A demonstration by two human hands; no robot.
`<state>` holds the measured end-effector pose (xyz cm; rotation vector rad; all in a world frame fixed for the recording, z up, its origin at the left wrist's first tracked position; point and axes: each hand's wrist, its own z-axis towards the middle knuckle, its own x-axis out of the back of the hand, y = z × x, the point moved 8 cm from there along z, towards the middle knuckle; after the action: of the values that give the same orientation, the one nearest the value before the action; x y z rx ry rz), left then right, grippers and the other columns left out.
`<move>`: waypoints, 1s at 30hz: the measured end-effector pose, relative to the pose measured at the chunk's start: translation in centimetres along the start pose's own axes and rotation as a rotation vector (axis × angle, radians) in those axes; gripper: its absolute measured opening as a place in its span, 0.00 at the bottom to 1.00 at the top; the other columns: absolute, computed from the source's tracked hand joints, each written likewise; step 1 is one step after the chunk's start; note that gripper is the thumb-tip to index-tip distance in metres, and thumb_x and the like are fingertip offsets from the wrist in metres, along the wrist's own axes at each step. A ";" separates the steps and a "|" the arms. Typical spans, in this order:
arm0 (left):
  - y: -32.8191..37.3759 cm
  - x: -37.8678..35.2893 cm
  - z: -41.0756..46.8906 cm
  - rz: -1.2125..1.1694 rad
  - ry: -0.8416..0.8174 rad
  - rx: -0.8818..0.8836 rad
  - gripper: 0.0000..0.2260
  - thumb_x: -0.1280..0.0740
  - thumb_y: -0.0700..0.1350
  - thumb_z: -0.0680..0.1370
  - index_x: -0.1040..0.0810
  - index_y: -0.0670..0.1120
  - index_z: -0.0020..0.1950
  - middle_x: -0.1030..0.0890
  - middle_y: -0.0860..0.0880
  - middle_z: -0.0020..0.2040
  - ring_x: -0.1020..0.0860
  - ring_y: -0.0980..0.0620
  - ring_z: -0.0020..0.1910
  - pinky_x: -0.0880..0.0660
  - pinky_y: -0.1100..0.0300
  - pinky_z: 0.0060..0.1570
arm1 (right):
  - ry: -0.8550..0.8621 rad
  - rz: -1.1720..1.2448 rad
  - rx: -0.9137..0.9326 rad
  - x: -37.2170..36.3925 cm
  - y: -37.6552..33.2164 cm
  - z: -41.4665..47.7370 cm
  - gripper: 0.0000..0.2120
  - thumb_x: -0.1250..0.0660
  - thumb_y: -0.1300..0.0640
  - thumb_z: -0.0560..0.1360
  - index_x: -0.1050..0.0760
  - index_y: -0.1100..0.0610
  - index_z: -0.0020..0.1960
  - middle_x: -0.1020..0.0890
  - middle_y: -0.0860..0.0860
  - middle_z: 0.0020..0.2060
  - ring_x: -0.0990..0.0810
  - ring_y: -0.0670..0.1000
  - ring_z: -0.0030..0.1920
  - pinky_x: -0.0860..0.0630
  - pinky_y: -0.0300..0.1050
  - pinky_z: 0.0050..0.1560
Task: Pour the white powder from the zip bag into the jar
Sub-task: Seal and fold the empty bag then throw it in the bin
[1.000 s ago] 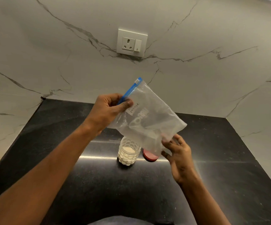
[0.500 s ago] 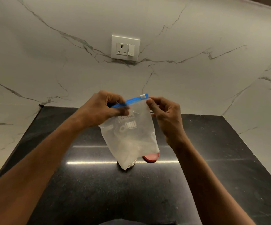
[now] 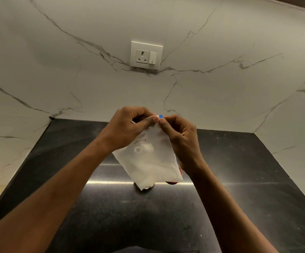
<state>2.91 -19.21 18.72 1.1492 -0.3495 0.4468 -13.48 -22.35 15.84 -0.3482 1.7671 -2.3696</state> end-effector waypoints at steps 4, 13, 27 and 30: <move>0.2 0.2 -0.3 0.026 0.001 -0.017 0.09 0.30 0.49 0.82 0.12 0.49 0.57 0.12 0.53 0.47 0.14 0.56 0.45 0.15 0.60 0.47 | 0.045 0.022 0.005 0.3 -0.2 -0.2 0.06 0.28 0.57 0.81 0.14 0.55 0.47 0.13 0.55 0.41 0.15 0.54 0.41 0.17 0.53 0.44; -1.8 1.5 -2.0 -0.010 0.058 0.092 0.09 0.27 0.51 0.81 0.10 0.50 0.53 0.11 0.54 0.42 0.13 0.51 0.41 0.18 0.64 0.39 | 0.185 0.123 -0.065 2.1 -0.2 0.2 0.09 0.28 0.60 0.81 0.14 0.53 0.42 0.17 0.50 0.36 0.19 0.49 0.37 0.19 0.50 0.38; -3.4 3.6 -3.7 -0.061 0.111 0.081 0.12 0.27 0.52 0.78 0.11 0.48 0.56 0.10 0.56 0.45 0.14 0.59 0.41 0.21 0.70 0.41 | 0.277 0.268 -0.166 5.3 0.4 0.7 0.10 0.28 0.60 0.80 0.14 0.54 0.41 0.17 0.52 0.34 0.17 0.52 0.38 0.17 0.48 0.34; -3.6 3.7 -3.9 -0.071 0.127 0.077 0.12 0.27 0.53 0.78 0.11 0.49 0.56 0.10 0.56 0.45 0.14 0.59 0.41 0.22 0.70 0.42 | 0.280 0.287 -0.174 5.6 0.7 0.7 0.10 0.28 0.60 0.80 0.14 0.54 0.41 0.16 0.52 0.35 0.16 0.51 0.37 0.17 0.47 0.33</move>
<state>8.05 -16.20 16.22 1.1982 -0.1819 0.4718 -18.62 -24.68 15.84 0.2170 1.9915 -2.1497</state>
